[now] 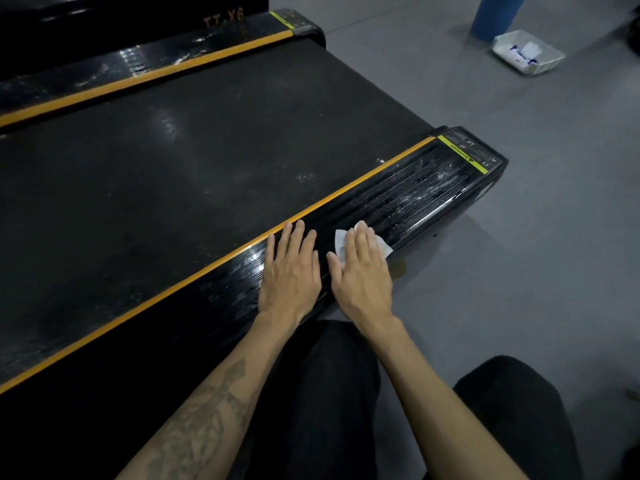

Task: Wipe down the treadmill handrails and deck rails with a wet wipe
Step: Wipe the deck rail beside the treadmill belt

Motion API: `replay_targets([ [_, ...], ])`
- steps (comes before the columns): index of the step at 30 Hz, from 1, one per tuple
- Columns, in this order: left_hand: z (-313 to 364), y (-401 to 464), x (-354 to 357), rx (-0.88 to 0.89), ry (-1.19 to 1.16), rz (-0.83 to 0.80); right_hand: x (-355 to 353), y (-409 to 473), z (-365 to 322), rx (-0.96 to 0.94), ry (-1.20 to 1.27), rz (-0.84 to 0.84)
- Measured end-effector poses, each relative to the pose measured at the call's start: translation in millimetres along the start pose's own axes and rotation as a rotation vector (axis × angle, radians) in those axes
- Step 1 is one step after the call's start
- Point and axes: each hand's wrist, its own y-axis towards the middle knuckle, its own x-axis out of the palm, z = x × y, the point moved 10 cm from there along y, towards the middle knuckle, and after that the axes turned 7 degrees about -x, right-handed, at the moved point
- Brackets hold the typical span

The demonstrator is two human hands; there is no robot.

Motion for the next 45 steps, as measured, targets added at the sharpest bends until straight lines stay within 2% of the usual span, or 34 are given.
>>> replay_targets([
  [4, 0, 0, 0, 0.000, -0.017, 0.008, -7, 19, 10, -0.091, -0.051, -0.030],
  [9, 1, 1, 0, 0.000, -0.003, 0.015, -6, -5, 14, -0.006, -0.075, 0.050],
  [16, 6, 2, -2, 0.032, -0.043, 0.000, -8, 15, 22, -0.098, -0.098, 0.001],
  [21, 10, 3, 2, 0.053, -0.029, -0.011, -4, -14, 19, 0.025, -0.020, 0.064],
  [27, 10, 3, 0, 0.044, -0.032, 0.004, -10, 6, 26, -0.068, -0.064, 0.034],
  [31, 13, 4, 1, 0.050, -0.031, 0.001, -7, -13, 30, -0.011, 0.082, 0.109],
  [36, 17, 7, 1, 0.069, -0.042, -0.009, -5, 2, 31, -0.118, 0.061, 0.047],
  [41, 17, 8, -2, 0.041, -0.054, 0.014, -13, -9, 47, -0.014, 0.065, 0.137],
  [45, 18, 10, -3, 0.025, -0.044, 0.028, -1, -18, 29, -0.070, 0.077, 0.115],
])
